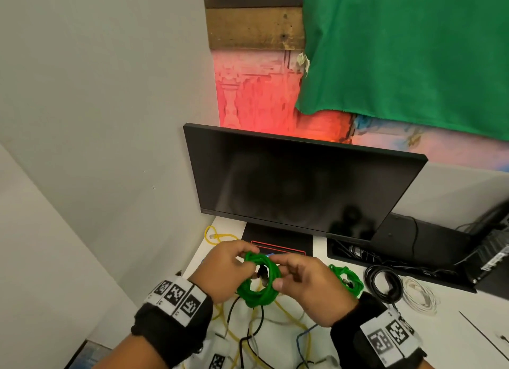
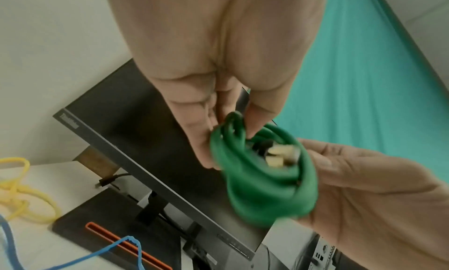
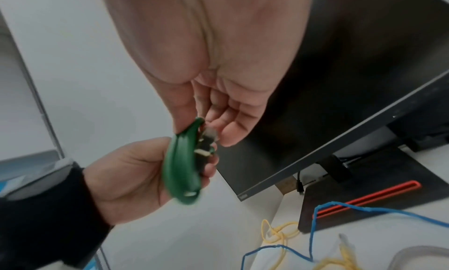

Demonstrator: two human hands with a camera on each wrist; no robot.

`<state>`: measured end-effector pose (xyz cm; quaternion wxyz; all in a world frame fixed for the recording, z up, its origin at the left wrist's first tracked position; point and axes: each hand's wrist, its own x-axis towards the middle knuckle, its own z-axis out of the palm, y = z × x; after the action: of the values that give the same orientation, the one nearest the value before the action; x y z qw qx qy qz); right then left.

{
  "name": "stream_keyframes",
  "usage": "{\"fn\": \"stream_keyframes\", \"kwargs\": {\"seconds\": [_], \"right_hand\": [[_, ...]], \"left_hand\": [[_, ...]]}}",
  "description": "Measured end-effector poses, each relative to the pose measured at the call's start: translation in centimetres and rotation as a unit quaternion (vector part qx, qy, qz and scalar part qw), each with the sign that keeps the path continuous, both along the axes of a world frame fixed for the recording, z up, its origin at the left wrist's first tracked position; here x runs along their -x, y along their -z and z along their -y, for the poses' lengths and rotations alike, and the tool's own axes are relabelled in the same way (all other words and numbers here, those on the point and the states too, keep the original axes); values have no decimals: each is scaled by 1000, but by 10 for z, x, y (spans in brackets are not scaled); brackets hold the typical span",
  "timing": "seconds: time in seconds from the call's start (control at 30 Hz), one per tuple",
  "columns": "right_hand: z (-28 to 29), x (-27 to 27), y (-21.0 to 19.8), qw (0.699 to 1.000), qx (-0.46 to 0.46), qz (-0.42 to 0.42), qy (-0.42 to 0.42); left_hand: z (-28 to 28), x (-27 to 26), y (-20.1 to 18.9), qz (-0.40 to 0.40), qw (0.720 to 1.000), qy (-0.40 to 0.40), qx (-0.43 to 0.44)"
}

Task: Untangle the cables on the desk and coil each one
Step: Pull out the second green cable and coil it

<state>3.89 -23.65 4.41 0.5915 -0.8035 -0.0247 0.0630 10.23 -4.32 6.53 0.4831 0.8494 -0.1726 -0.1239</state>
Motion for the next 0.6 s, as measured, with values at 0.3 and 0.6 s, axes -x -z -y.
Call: {"fn": "stream_keyframes", "kwargs": {"seconds": [0.3,0.6], "right_hand": [[-10,11,-6,994,66,87,16],[-7,7,-10,983,92,156,-6]], "left_hand": [[1,0,3,-96,992,78,8],[3,13,11,-356,873,59,329]]}}
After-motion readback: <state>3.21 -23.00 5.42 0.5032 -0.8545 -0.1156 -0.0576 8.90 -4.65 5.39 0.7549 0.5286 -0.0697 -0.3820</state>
